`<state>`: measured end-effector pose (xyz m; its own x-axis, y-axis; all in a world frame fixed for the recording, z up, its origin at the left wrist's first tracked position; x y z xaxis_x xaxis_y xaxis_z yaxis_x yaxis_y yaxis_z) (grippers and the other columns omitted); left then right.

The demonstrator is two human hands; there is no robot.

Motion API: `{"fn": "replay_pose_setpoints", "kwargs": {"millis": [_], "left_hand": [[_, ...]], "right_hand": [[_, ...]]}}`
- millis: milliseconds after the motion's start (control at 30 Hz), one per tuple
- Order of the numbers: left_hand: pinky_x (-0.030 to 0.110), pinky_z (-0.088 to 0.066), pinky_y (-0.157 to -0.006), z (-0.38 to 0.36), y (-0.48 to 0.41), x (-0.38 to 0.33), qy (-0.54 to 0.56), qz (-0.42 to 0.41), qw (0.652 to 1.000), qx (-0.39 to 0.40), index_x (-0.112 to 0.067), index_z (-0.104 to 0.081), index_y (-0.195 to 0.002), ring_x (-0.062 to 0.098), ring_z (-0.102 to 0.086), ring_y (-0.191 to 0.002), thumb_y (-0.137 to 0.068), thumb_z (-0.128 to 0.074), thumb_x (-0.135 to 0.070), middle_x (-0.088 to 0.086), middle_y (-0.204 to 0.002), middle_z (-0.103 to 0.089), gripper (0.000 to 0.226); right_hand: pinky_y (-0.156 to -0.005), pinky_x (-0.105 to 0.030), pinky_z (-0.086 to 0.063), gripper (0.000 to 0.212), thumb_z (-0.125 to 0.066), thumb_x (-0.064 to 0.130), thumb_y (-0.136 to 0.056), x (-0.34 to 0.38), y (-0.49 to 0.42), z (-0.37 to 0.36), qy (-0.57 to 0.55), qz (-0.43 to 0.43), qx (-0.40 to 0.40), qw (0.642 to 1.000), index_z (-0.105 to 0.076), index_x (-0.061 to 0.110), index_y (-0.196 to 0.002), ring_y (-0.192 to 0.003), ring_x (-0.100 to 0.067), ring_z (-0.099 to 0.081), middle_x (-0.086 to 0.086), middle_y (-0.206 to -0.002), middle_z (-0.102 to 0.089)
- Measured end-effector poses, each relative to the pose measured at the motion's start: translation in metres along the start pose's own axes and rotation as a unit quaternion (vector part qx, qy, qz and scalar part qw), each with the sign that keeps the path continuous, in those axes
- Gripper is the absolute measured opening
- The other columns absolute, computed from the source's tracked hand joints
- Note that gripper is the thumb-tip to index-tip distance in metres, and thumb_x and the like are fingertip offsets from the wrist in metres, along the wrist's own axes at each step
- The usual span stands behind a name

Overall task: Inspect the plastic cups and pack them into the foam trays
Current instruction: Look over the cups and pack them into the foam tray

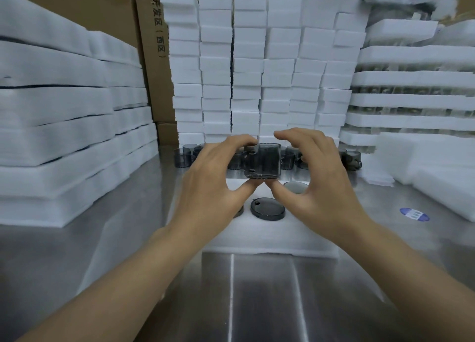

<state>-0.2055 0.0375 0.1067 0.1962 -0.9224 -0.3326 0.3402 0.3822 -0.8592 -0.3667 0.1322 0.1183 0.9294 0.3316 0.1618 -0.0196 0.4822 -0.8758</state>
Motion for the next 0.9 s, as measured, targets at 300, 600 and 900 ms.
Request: {"fn": "replay_pose_setpoints", "kwargs": {"millis": [300,600,900], "left_hand": [[0.033,-0.054,-0.093,-0.013,0.001,0.016,0.11,0.091,0.987,0.072,-0.041,-0.06,-0.141,0.008,-0.06,-0.125,-0.088,-0.087,-0.042,-0.028,-0.132,-0.066,0.06],[0.023,-0.043,-0.107,0.002,-0.002,-0.003,-0.035,-0.04,0.999,0.008,-0.034,-0.06,-0.144,0.01,-0.053,-0.129,-0.086,-0.089,-0.028,-0.015,-0.136,-0.059,0.065],[0.015,-0.043,-0.095,-0.002,-0.003,0.011,0.073,0.045,0.995,0.042,-0.04,-0.06,-0.135,0.002,-0.06,-0.132,-0.089,-0.088,-0.031,-0.024,-0.131,-0.069,0.054]], "right_hand": [[-0.112,-0.011,-0.027,0.06,-0.081,0.028,-0.084,-0.006,0.0,0.0,0.0,-0.006,0.025,1.0,-0.059,0.026,-0.14,-0.134,-0.011,-0.048,0.012,-0.142,-0.053],[-0.112,-0.03,-0.038,0.057,-0.083,0.016,-0.078,0.001,-0.001,0.005,0.051,0.011,-0.007,0.999,-0.063,0.019,-0.131,-0.128,-0.018,-0.05,0.007,-0.139,-0.057],[-0.116,-0.019,-0.028,0.058,-0.085,0.027,-0.082,-0.004,-0.003,0.005,0.028,-0.019,0.025,0.999,-0.062,0.023,-0.136,-0.135,-0.016,-0.045,0.008,-0.144,-0.052]]}}
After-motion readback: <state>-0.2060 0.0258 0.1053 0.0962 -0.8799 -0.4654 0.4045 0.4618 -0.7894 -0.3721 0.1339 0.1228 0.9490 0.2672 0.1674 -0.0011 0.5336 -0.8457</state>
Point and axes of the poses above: each hand's wrist, its own y-axis away from the middle knuckle, its own z-axis out of the back of the hand, x = y × z, the point moved 7 cm from there along -y, towards the middle knuckle
